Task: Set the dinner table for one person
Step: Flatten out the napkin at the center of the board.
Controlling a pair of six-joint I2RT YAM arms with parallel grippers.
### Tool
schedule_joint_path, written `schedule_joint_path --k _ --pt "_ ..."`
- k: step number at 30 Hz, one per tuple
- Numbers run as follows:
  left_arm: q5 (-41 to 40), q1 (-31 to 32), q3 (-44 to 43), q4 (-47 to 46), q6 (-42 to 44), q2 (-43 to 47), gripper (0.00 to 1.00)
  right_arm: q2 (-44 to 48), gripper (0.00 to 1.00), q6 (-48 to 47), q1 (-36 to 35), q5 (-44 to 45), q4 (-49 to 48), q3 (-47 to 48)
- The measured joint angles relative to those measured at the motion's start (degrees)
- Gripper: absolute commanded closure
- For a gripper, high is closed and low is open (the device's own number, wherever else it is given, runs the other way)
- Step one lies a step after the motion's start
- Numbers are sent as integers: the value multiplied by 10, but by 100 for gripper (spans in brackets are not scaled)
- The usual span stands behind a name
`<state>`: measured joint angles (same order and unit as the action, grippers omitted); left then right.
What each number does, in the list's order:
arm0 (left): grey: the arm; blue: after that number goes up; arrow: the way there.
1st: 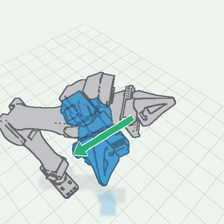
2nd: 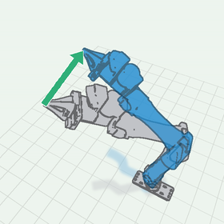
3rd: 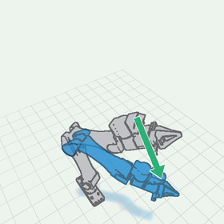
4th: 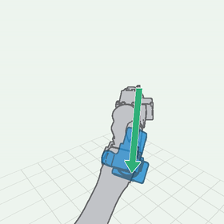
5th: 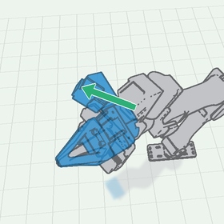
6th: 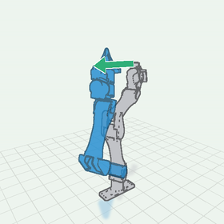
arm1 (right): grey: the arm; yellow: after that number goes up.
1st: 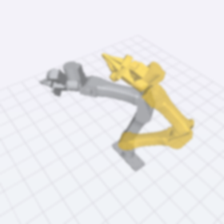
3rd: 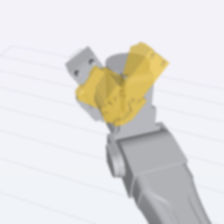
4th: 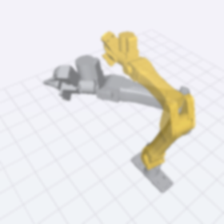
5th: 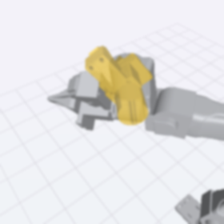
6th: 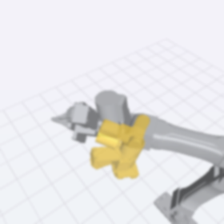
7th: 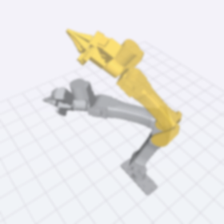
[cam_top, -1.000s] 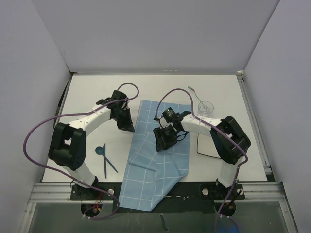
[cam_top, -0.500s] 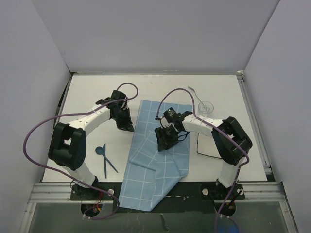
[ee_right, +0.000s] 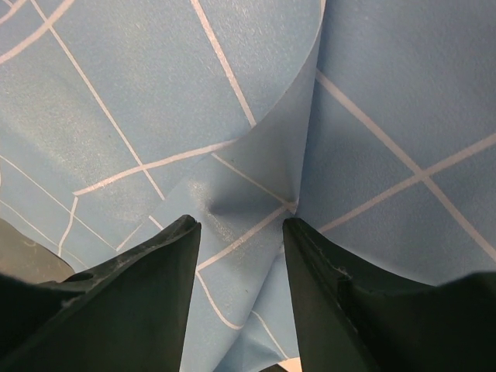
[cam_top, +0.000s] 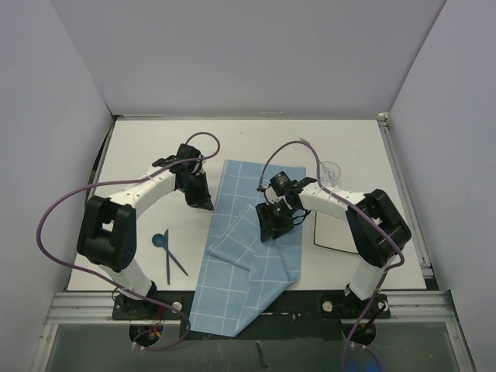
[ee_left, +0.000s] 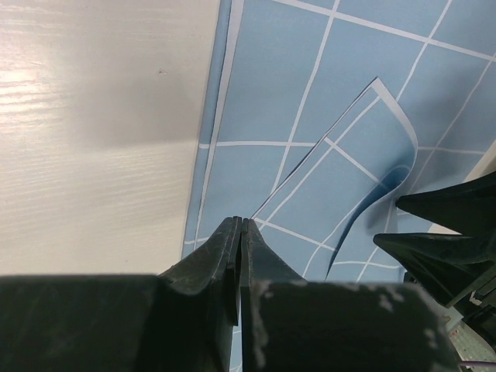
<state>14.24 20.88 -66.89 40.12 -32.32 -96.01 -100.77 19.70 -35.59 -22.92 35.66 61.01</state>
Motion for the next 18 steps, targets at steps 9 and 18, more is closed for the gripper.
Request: schedule_joint_path --k 9,18 --pt "0 0 0 0 -3 0 100 20 53 -4 8 -2 -1 -29" --pt "0 0 0 1 -5 0 100 20 98 -1 11 -12 -17 -39"
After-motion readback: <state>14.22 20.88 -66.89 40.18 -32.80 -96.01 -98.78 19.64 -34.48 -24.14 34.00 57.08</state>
